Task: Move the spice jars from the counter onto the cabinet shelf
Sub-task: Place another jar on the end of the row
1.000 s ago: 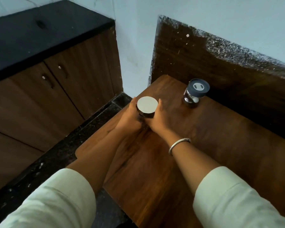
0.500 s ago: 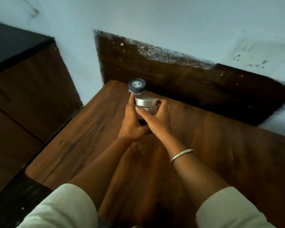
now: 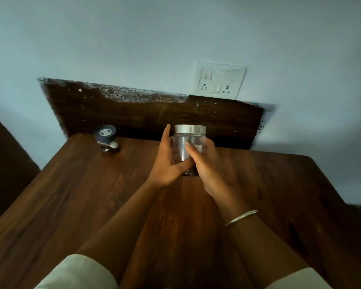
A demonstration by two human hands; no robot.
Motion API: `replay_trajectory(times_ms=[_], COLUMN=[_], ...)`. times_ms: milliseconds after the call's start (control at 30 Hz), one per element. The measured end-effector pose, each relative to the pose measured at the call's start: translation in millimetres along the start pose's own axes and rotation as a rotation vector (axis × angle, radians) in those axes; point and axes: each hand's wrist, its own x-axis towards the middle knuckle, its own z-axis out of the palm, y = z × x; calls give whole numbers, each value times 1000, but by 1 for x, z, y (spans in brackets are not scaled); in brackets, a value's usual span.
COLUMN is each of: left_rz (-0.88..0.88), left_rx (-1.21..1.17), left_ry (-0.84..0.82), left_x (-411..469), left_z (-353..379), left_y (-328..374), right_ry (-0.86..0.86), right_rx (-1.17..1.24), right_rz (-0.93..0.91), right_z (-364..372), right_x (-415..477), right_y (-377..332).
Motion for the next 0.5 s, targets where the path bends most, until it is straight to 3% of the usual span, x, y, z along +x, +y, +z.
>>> replay_trajectory(times_ms=[167, 300, 500], left_rz=[27, -4, -5], left_rx=[12, -186, -231], left_ry=[-91, -109, -164], left_x=[-3, 3, 4], left_z=[23, 29, 41], left_y=[17, 26, 37], right_ry=[45, 116, -2], right_rx=[3, 37, 211], right_rz=[40, 30, 92], right_z=[-28, -40, -51], right_x=[-8, -11, -19], right_y=[-11, -17, -28])
